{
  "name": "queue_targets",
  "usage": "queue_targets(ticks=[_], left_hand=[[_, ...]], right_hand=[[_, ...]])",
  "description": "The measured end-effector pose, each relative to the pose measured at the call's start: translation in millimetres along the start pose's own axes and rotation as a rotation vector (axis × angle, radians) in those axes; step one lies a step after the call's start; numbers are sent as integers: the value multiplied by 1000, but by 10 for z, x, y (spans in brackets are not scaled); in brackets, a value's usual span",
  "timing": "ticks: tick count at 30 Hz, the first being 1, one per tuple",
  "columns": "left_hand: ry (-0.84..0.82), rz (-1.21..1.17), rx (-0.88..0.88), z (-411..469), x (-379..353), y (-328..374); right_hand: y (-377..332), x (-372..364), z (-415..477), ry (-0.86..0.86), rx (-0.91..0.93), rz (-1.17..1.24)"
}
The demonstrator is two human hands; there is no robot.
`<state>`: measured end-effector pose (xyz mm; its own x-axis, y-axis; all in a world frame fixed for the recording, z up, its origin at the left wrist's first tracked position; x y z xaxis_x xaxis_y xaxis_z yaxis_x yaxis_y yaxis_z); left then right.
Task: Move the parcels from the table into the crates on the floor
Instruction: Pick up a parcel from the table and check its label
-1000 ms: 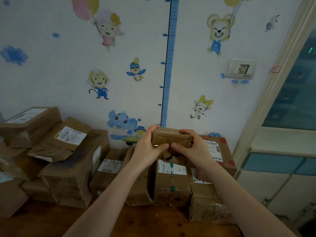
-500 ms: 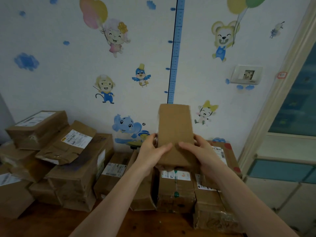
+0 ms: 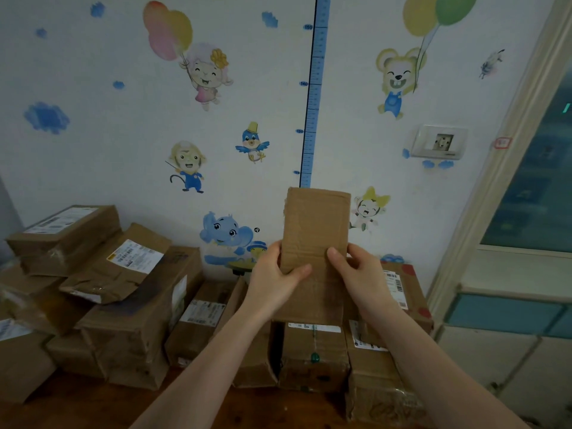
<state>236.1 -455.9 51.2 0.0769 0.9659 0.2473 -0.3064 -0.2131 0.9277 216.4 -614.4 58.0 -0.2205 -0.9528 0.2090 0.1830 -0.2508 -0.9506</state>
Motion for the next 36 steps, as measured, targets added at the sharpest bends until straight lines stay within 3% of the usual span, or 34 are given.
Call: queue_targets(ticks=[5, 12, 16, 19, 23, 28, 36], left_hand=[[-16, -135, 43, 33, 12, 5], [2, 39, -35, -24, -14, 66], [-4, -28, 11, -13, 44, 77], [51, -3, 2, 4, 88, 28], [5, 105, -40, -34, 33, 29], [-5, -129, 49, -58, 9, 54], [-70, -54, 34, -59, -38, 106]], right_hand=[[-49, -31, -48, -61, 50, 51], [-103, 7, -22, -14, 71, -1], [-109, -14, -48, -77, 86, 31], [-130, -30, -39, -102, 41, 44], [-139, -59, -43, -101, -135, 228], [-88, -91, -78, -65, -166, 266], [-21, -78, -54, -39, -117, 388]])
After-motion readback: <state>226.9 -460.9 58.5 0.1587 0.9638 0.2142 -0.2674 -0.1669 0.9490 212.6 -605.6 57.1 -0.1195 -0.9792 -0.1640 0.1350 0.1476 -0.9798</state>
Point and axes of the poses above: each hand's wrist, its own z-axis towards the middle knuckle, its own x-axis out of the back of the hand, y = z × x, the point moved 7 cm from there along z, towards the middle knuckle, and after that the axes turned 3 degrees about -y, right-handed, at the moved point
